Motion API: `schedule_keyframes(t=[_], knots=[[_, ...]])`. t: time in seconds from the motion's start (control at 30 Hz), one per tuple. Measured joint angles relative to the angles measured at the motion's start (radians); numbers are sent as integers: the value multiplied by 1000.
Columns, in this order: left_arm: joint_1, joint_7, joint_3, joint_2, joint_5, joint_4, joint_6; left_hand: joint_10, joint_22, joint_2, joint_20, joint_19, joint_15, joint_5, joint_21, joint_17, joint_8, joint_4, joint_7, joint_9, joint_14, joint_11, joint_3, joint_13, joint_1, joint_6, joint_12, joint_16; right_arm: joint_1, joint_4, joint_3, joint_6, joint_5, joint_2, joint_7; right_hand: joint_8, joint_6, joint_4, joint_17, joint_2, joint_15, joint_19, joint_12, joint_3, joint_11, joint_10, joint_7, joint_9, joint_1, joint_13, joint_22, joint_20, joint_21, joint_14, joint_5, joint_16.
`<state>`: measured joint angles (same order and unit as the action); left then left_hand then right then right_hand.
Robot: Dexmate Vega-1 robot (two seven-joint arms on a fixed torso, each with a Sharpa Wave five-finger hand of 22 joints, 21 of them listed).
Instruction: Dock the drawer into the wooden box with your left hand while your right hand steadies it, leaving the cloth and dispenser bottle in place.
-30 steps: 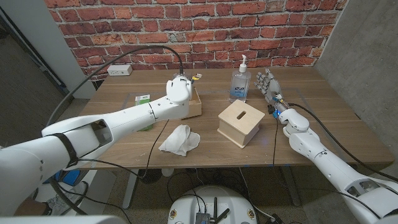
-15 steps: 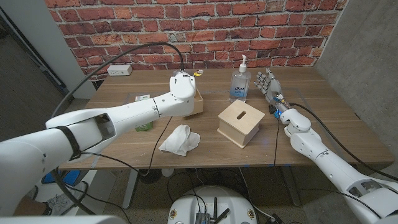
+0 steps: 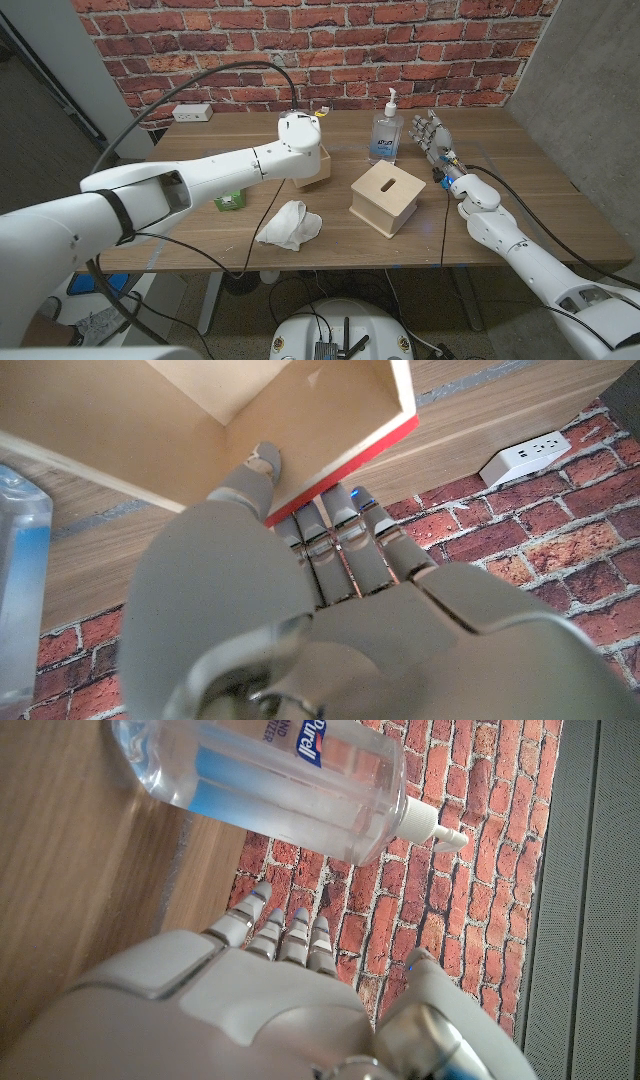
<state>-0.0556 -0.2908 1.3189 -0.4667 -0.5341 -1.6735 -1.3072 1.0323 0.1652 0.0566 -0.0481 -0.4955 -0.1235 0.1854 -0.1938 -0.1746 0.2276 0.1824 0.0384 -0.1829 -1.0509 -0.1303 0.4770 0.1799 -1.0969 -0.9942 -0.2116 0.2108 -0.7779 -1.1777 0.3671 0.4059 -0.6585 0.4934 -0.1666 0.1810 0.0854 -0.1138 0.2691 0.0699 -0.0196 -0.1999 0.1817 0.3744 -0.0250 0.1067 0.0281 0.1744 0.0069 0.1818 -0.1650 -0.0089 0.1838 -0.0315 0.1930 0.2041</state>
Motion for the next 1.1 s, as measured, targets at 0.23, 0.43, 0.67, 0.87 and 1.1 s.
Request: schedule_keyframes(t=[0.23, 0.43, 0.67, 0.87, 1.1], knots=[[17, 75, 5, 19, 73, 5, -36, 0, 0, -3, 0, 0, 0, 4, 0, 0, -4, 0, 0, 0, 0, 0, 0, 0, -3, 0, 3, 0, 1, 4, 1, 2, -1, -4, -1, 0, 5, -4, 0, 0, 0, 0, 0, -4, 0, 0, -5, 0, 0, 0, 0, 0, 0, 0, 0, 0], [23, 153, 1, 40, 147, 16, -61, 0, 0, -4, 4, -4, 0, 4, 0, 0, -4, 0, -2, -1, -4, 0, 0, 4, -4, 1, 5, -1, 1, 4, 2, 4, -1, -6, -2, 0, 5, -4, 0, 0, 0, 0, 0, -4, 0, 0, -5, 0, 0, 0, 0, 0, 0, 0, 0, 0], [25, 205, -13, 62, 209, 33, -75, 0, -2, -7, 0, -11, -2, 4, 0, 0, -8, 0, -5, -5, -5, 0, 0, 6, -7, -2, 8, -4, 1, 7, 2, 6, -3, -8, -3, 0, 5, -4, 0, 0, 0, 0, 0, -4, 0, 0, -5, 0, 0, 0, 0, 0, 0, 0, 0, 0], [15, 213, -40, 90, 220, 53, -82, 0, -2, -7, 0, -11, 2, 4, 0, 0, -8, 0, -10, -5, -9, 0, 0, 5, -7, -1, 5, -8, 1, 12, 2, 9, -6, -10, -9, 0, 5, -4, 0, 0, 0, 0, 0, -4, 0, 0, -5, 0, 0, 0, 0, 0, 0, 0, 0, 0], [-9, 137, -73, 123, 135, 79, -88, 1, -2, -6, 0, -11, 2, 4, 0, 0, -12, 1, -13, -6, -9, 0, -1, 5, -6, 1, 3, -8, 0, 18, 1, 15, -12, -11, -19, 0, 5, -4, 0, 0, 0, 0, 0, -4, 0, 0, -5, 0, 0, 0, 0, 0, 0, 0, 0, 6]])
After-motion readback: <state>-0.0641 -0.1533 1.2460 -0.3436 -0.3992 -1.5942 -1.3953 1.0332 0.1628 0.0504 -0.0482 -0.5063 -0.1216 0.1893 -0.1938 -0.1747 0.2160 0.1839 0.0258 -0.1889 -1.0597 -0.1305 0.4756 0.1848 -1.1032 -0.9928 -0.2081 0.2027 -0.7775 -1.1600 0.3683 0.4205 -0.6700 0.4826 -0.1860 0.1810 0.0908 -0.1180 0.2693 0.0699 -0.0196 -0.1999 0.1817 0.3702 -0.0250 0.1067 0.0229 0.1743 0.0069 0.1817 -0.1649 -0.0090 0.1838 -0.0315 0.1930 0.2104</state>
